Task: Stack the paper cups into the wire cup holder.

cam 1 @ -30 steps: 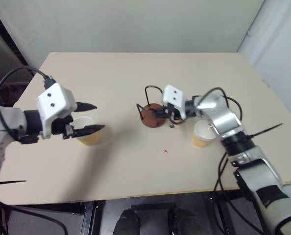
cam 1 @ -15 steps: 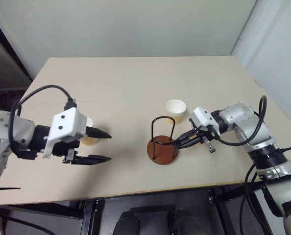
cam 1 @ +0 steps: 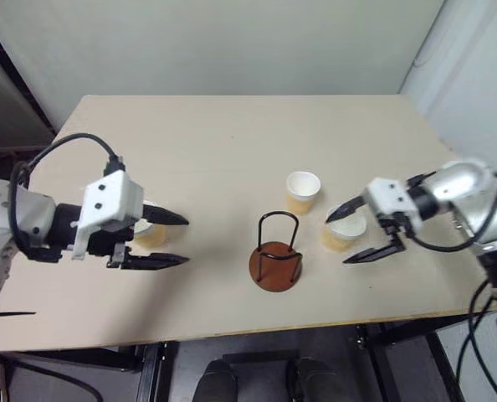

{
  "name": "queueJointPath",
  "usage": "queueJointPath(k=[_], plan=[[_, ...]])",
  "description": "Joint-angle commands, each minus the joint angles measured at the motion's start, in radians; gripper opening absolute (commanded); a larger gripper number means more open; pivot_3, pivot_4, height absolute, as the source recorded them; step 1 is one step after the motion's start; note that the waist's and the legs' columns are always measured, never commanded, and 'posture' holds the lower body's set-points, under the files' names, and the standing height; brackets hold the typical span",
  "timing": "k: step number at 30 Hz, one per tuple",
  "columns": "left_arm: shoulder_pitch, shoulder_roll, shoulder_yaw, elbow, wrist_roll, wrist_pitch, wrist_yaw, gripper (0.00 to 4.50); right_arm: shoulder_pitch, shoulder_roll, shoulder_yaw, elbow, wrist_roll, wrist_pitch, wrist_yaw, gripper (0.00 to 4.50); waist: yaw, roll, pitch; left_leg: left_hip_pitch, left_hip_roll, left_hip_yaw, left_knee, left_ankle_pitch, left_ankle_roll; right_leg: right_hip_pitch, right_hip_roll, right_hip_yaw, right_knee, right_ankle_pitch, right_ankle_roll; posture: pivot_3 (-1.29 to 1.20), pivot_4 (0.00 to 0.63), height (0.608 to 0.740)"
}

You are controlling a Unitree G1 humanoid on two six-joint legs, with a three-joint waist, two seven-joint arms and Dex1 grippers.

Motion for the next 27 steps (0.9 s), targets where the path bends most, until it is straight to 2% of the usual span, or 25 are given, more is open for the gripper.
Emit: queueJointPath(k=[1,8,14,18,21,27], plan=[[-0.058,-0.016,0.028,0.020,-0.032,-0.014,0.027,3.22,-0.022,-0.081,-0.096,-0.025,-0.003,-0.026,0.005,4.48,0.000,0.000,0.000,0.000,0.000,0.000,0.000,0.000,0.000,0.000,0.000,0.000,0.000,0.001,0.001,0.00,0.150,0.740],[-0.096,-0.066,-0.064,0.017,-0.001,-0.028,0.070,3.22,-0.004,-0.022,-0.035,0.035,-0.102,-0.068,-0.016,4.48,-0.007,0.000,0.000,0.007,0.000,0.002,0.000,0.000,0.001,0.005,0.004,0.003,-0.002,0.001,0.004,0.00,0.150,0.740],[-0.056,-0.055,-0.040,-0.019,-0.011,-0.011,0.090,3.22,-0.036,0.054,0.033,0.128,-0.228,-0.132,-0.048,4.48,-0.007,0.000,0.000,0.009,0.000,0.004,0.001,0.000,0.003,0.005,0.005,0.009,-0.002,0.003,0.007,0.00,0.150,0.740],[-0.021,-0.043,-0.004,-0.045,-0.019,0.007,0.108,3.22,-0.036,0.087,0.081,0.168,-0.306,-0.187,-0.062,4.48,-0.007,0.000,0.000,0.010,0.000,0.005,0.001,-0.003,0.008,0.004,0.009,0.021,-0.003,0.006,0.011,0.00,0.150,0.740],[-0.002,-0.038,0.019,-0.064,-0.029,0.020,0.115,3.22,-0.045,0.115,0.095,0.187,-0.326,-0.201,-0.067,3.98,-0.008,0.000,0.000,0.010,0.001,0.006,0.001,-0.004,0.010,0.003,0.009,0.023,-0.003,0.007,0.013,0.00,0.150,0.740],[0.020,-0.032,0.048,-0.070,-0.036,0.027,0.122,3.22,-0.073,0.129,0.070,0.207,-0.316,-0.241,-0.060,1.83,-0.008,0.000,0.000,0.010,0.001,0.007,0.001,-0.006,0.013,0.001,0.009,0.023,-0.003,0.007,0.013,0.00,0.150,0.740]])
